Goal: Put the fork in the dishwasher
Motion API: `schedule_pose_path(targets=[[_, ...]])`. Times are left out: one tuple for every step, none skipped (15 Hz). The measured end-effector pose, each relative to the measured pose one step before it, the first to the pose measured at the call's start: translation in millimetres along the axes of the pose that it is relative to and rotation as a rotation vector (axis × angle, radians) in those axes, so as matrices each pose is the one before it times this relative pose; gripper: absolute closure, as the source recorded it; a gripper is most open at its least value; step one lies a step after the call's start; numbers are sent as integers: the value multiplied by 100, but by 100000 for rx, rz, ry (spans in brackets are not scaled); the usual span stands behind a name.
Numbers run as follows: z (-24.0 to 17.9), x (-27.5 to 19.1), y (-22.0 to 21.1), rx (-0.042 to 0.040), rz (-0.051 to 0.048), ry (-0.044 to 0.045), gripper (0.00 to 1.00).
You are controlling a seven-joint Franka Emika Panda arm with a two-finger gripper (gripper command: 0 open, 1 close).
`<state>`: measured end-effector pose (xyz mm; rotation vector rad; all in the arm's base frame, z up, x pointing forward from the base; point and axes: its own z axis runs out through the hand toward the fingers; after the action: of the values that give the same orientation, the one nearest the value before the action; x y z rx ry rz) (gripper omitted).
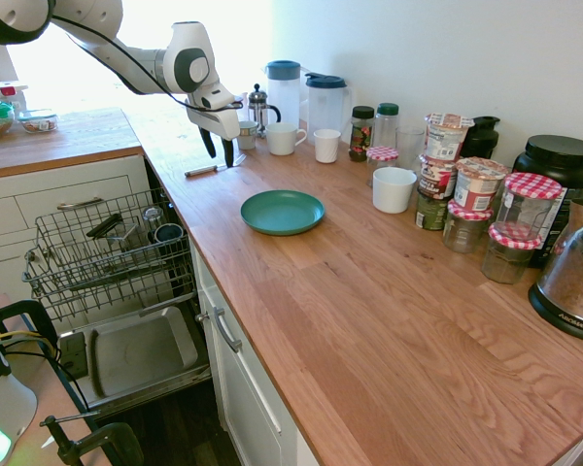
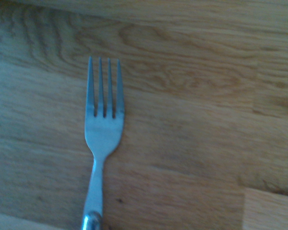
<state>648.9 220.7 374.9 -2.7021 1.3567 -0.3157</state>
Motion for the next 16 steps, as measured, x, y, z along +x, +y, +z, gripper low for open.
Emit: schedule_pose_path(targets=[[716, -420, -943, -39, 1478, 264, 0], [602, -385, -847, 214, 1618, 193, 0], [535, -357, -744, 233, 1761, 326, 0], [413, -282, -585, -28, 1798, 504, 0], [251, -62, -401, -115, 1848, 695, 0], [230, 83, -228, -569, 1631, 529, 0], [219, 154, -158, -846, 1362, 542, 0], [186, 120, -136, -1230, 1126, 545, 0], [58, 16, -173, -943, 925, 380, 0], [4, -163, -160, -670, 375, 212, 0], [-38, -202, -137, -410, -19, 16, 0], [-96, -146, -114, -394, -186, 10, 0], [-134, -75, -104, -540, -85, 20, 0], [-92, -60, -63, -816, -69, -22, 0], [-7, -158, -62, -794, -369, -166, 0], [84, -245, -15, -961, -581, -410, 0]])
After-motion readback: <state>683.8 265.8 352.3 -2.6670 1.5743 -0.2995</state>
